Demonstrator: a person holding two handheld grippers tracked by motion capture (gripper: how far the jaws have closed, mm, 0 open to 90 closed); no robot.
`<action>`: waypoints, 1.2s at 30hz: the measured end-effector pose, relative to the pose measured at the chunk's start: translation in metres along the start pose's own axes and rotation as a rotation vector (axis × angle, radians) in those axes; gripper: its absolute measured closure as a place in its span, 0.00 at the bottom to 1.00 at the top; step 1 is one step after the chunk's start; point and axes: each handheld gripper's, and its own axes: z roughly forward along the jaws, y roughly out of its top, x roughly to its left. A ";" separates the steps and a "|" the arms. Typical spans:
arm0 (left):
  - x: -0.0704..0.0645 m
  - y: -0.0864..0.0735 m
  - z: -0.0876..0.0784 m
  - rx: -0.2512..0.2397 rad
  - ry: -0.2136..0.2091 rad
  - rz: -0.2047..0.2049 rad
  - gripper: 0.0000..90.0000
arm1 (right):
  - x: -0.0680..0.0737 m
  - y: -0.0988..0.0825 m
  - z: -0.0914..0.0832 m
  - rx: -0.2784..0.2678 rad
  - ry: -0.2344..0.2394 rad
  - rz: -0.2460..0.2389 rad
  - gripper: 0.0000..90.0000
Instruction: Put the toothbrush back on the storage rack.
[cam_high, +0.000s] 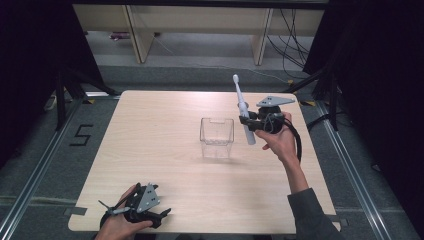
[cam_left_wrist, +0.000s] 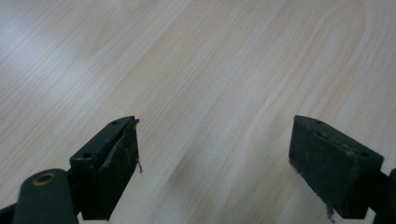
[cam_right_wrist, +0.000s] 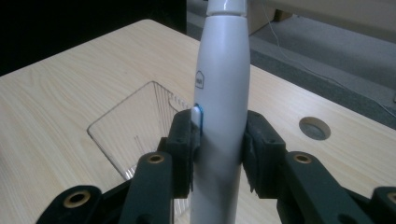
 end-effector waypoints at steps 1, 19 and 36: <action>-0.001 0.000 0.001 -0.002 0.010 -0.009 0.17 | 0.000 0.002 0.001 -0.006 -0.005 -0.012 0.74; -0.001 0.000 0.000 -0.025 0.004 -0.022 0.17 | 0.012 0.031 0.008 -0.044 0.025 -0.032 0.74; -0.001 0.000 -0.001 -0.020 -0.009 -0.029 0.17 | 0.030 0.043 0.045 0.003 0.083 -0.057 0.74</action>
